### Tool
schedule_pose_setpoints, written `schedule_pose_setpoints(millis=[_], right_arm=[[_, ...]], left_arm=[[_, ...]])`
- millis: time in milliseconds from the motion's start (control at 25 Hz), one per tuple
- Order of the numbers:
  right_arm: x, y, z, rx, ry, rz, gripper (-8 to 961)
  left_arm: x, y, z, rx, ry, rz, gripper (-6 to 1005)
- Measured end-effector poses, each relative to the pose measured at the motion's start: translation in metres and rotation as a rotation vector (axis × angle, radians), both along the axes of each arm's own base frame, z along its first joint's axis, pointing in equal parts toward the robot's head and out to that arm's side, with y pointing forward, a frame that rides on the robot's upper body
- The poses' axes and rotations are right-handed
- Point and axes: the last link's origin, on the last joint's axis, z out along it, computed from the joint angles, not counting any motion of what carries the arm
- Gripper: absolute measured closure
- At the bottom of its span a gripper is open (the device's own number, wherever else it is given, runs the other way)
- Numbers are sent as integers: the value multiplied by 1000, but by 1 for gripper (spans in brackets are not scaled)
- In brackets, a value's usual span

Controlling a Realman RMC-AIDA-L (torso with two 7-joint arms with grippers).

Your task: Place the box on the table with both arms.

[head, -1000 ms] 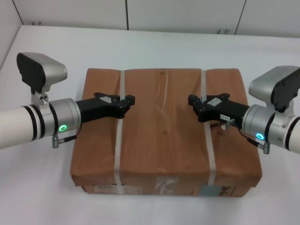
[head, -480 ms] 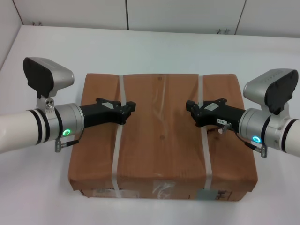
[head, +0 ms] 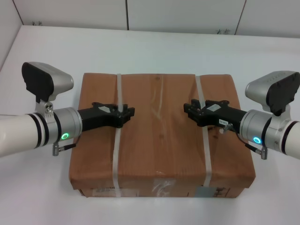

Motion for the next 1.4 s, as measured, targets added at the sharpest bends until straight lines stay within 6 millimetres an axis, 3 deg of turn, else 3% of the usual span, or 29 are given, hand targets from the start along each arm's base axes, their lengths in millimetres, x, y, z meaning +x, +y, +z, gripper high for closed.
schedule_pose_setpoints(millis=[440,720,960,1400], right_arm=[[13,3,-1,56,13,-173,392],[22,-3,2,71,26,-196,378],[38,-11,18,144,96,-202,377],[47,-31,45,277,191,-77,378]], left_arm=[[-6,-2,-1,4,21,16,572],[-22,-3,2,37,84,63,395],[-18,-4,7,46,35,42,396],[-11,-19,29,101,-122,-60,396]])
